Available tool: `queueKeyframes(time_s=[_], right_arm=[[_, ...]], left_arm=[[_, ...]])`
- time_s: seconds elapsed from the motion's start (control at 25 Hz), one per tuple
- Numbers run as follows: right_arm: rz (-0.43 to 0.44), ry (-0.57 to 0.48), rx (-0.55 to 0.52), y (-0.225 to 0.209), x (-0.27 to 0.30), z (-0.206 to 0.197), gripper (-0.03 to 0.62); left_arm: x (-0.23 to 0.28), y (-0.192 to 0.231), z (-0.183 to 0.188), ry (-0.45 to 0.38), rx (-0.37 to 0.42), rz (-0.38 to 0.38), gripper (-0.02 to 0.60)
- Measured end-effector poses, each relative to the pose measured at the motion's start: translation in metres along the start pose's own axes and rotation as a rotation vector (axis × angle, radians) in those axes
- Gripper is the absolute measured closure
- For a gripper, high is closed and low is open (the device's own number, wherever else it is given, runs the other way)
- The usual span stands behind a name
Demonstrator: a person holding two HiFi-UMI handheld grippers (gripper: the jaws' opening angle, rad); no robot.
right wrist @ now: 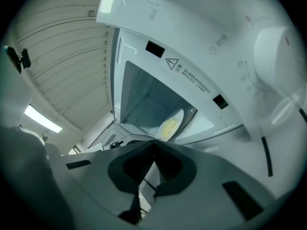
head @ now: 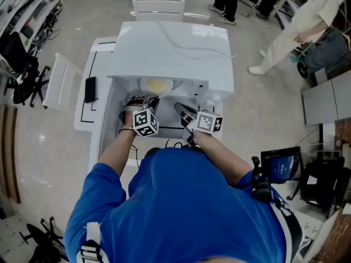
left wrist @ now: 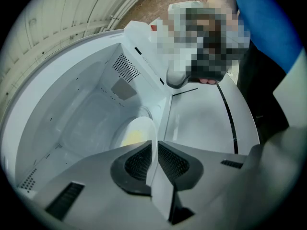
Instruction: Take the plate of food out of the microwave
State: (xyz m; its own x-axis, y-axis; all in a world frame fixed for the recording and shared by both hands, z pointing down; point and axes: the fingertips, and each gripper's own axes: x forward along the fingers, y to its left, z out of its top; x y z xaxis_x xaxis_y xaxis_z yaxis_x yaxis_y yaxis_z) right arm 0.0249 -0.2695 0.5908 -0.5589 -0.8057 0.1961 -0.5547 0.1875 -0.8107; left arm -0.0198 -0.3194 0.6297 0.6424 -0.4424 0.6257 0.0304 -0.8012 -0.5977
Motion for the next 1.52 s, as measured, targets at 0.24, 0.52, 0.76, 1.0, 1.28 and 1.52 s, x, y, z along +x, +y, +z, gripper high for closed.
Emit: queueKeyframes(time_s=[0.24, 0.52, 0.76, 1.0, 1.28, 1.52], right_arm=[[-0.005, 0.001, 0.000, -0.001, 0.000, -0.001, 0.589], [-0.011, 0.006, -0.006, -0.001, -0.002, -0.002, 0.589], [-0.015, 0.017, -0.006, -0.001, -0.005, -0.004, 0.589], [-0.018, 0.022, -0.007, -0.002, -0.009, -0.007, 0.589], [-0.028, 0.024, -0.006, -0.006, -0.012, -0.008, 0.589], [-0.029, 0.026, -0.008, -0.007, -0.016, -0.008, 0.589]], left_arm=[[-0.012, 0.009, 0.001, -0.075, -0.301, 0.081, 0.540], [-0.034, 0.026, -0.021, -0.182, -0.966, 0.184, 0.504], [-0.032, 0.026, -0.042, -0.310, -1.577, 0.163, 0.460], [-0.021, 0.029, -0.059, -0.426, -1.964, 0.148, 0.402], [-0.008, 0.032, -0.064, -0.462, -2.132, 0.143, 0.397], [0.002, 0.034, -0.067, -0.465, -2.215, 0.142, 0.399]])
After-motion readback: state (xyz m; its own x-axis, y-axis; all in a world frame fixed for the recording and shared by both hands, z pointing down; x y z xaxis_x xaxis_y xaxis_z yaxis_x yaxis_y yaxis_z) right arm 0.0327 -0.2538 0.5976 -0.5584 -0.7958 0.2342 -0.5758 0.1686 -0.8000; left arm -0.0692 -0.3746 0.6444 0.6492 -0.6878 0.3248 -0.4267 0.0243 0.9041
